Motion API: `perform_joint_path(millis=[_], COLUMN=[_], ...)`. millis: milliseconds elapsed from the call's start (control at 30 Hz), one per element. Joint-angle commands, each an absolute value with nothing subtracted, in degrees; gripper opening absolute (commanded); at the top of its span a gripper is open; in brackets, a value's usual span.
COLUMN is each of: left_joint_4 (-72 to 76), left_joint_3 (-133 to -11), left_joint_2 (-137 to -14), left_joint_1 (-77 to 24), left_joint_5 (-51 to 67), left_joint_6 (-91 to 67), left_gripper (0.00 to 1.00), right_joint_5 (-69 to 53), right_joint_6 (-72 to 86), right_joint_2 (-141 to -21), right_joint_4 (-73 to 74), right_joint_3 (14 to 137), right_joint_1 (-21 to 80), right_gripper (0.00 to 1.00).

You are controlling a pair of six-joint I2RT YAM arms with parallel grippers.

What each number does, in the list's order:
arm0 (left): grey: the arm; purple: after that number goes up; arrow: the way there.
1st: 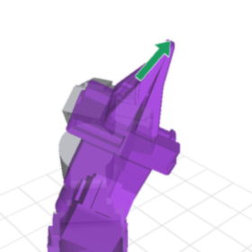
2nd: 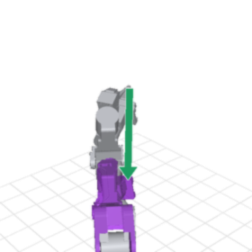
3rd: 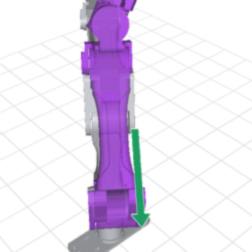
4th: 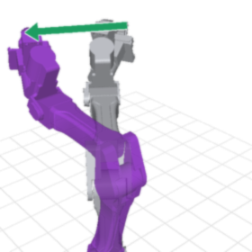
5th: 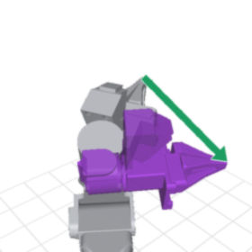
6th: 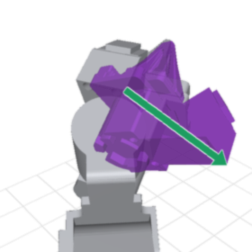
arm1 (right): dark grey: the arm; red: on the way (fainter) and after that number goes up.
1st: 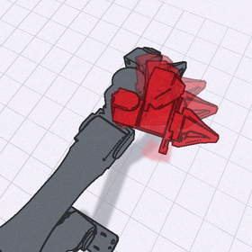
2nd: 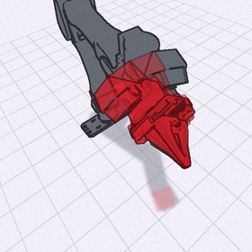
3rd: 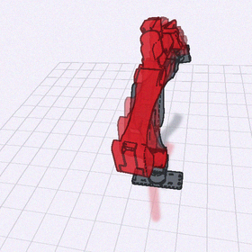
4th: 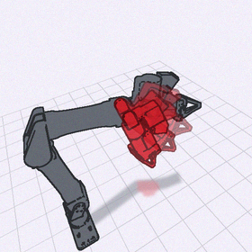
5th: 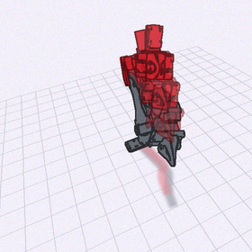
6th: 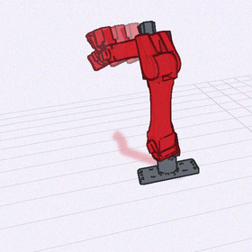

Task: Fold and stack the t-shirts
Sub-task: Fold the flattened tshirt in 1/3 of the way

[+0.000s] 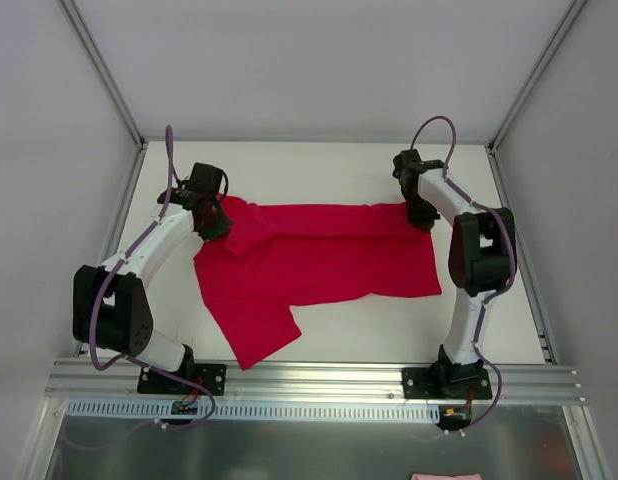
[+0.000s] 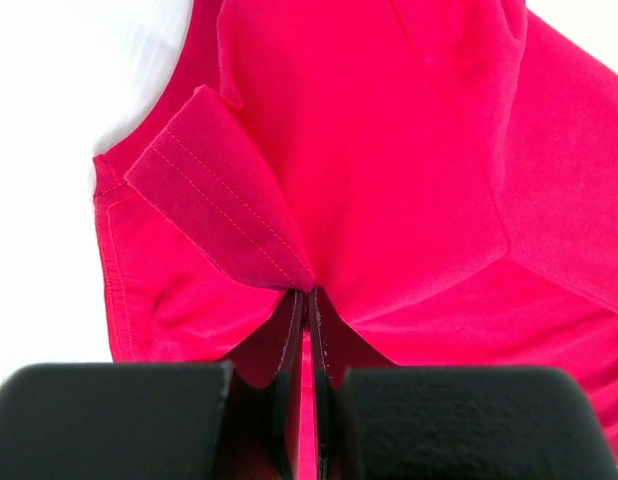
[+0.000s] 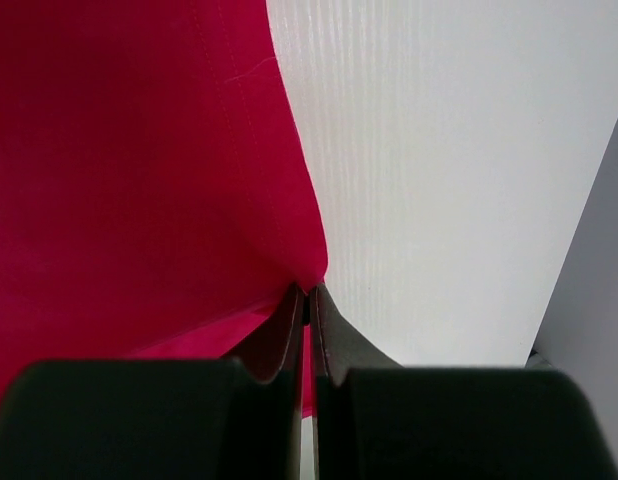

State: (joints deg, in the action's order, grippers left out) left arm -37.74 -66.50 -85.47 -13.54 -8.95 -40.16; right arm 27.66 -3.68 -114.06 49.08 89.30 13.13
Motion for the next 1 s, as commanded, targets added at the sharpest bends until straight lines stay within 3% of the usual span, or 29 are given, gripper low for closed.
perform_joint_path(millis=[0,167,400,433,467,500,567,600,633,733,800,867,900,967], left_joint_4=[-39.4,-39.9,-42.1,-42.6,-42.9,-43.1,-43.4,-43.5,-43.6,-43.7,-43.2,-42.5,-41.8,-40.5], left_joint_3=[-67.5,-68.7,-69.1,-69.2,-69.3,-69.5,-69.7,-70.0,-70.2,-71.5,-72.5,-73.2,-73.9,-74.4], left_joint_2=[-83.8,-87.4,-87.8,-87.9,-88.2,-88.1,-88.1,-87.9,-87.8,-87.3,-87.2,-87.9,-88.5,-90.7], left_joint_1=[-13.9,-14.0,-14.6,-14.6,-14.7,-14.7,-14.8,-14.9,-14.9,-14.9,-14.9,-14.9,-14.9,-14.9], left_joint_5=[-7.3,-0.5,-0.9,-0.9,-0.9,-0.9,-1.0,-1.0,-1.1,-1.4,-1.7,-2.2,-2.4,-2.5], left_joint_6=[-38.8,-37.9,-39.4,-39.5,-39.6,-39.7,-40.0,-40.0,-40.3,-40.3,-40.3,-39.8,-39.6,-38.9], left_gripper=[0.00,0.00,0.00,0.04,0.17,0.41,0.49,0.55,0.72,0.75,0.72,0.63,0.56,0.40], right_joint_5=[30.8,30.7,29.3,28.9,28.7,28.0,28.0,27.8,27.8,27.2,25.2,23.0,21.9,19.7], right_joint_6=[-3.3,-3.5,-3.5,-3.5,-3.5,-3.5,-3.6,-3.7,-3.9,-4.0,-3.7,-2.4,-2.0,-1.4], right_joint_2=[-114.7,-115.3,-115.7,-115.8,-115.7,-115.1,-114.1,-113.6,-112.9,-110.9,-110.0,-109.7,-109.7,-109.7], right_joint_4=[52.3,52.6,53.1,53.3,53.0,52.7,51.2,50.6,50.1,47.6,46.5,45.3,45.1,44.4], right_joint_3=[92.6,93.0,93.8,93.8,93.6,93.5,92.6,92.3,92.4,92.1,91.9,92.2,92.4,92.8], right_joint_1=[13.0,12.2,11.0,10.9,10.8,10.8,10.8,10.8,10.8,10.8,10.7,10.4,10.1,9.8], right_gripper=[0.01,0.01,0.02,0.11,0.24,0.42,0.49,0.63,0.72,0.79,0.75,0.17,0.01,0.01])
